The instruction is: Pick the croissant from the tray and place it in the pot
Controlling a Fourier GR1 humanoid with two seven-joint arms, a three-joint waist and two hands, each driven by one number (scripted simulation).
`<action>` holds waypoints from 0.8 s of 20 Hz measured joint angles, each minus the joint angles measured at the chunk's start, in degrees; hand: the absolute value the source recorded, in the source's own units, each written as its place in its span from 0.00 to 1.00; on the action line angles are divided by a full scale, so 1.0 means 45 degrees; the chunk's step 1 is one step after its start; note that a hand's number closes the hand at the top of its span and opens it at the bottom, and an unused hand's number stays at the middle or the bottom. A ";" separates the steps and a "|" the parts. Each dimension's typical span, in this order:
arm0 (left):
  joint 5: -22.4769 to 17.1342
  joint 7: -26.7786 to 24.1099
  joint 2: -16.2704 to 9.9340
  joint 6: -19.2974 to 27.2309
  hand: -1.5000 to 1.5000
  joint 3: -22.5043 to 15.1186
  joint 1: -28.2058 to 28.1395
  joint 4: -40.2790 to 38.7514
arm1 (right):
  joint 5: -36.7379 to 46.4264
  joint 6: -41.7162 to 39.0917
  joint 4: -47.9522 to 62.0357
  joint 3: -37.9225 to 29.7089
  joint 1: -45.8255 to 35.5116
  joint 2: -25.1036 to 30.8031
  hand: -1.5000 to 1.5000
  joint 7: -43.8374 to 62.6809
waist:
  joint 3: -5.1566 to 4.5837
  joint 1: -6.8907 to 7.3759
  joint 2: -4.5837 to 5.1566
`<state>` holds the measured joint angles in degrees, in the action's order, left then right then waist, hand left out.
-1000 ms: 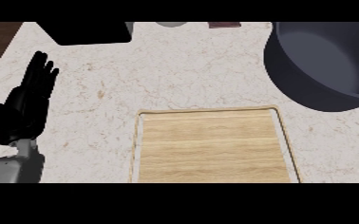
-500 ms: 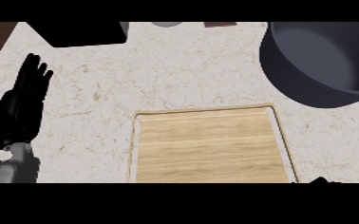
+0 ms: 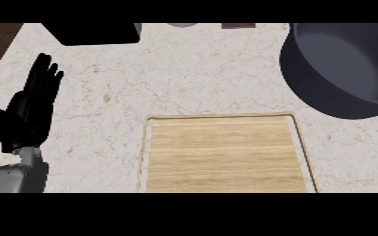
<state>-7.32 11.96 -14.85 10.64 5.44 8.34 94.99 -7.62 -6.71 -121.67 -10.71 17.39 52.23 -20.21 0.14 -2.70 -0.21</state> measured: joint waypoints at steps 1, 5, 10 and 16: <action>0.0076 -0.0107 0.0092 0.0001 0.50 -0.0110 -0.0130 0.0061 | -0.0605 -0.0350 0.0503 -0.0644 -0.0074 0.0127 1.00 -0.0152 | -0.0005 0.0085 0.0000; 0.0130 0.0069 0.0132 -0.0060 0.50 -0.0218 0.0288 -0.0076 | -0.2299 -0.2016 0.3040 -0.2129 -0.0870 0.0756 1.00 -0.0606 | -0.0020 0.0405 0.0043; 0.0045 -0.0024 0.0108 -0.0365 0.50 -0.0119 0.0748 -0.0554 | -0.2319 -0.3253 0.6441 -0.1886 -0.2952 0.1125 1.00 -0.1041 | -0.0024 0.0709 0.0095; 0.0055 0.0004 0.0137 -0.0568 0.50 -0.0104 0.1027 -0.0749 | -0.1289 -0.3475 0.9693 -0.0729 -0.5792 0.0525 1.00 -0.1413 | -0.0021 0.0904 0.0124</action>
<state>-7.07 11.98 -14.23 8.08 4.97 12.96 91.62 -13.42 -22.35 -78.05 -14.00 -8.68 54.59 -26.57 0.04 1.37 0.35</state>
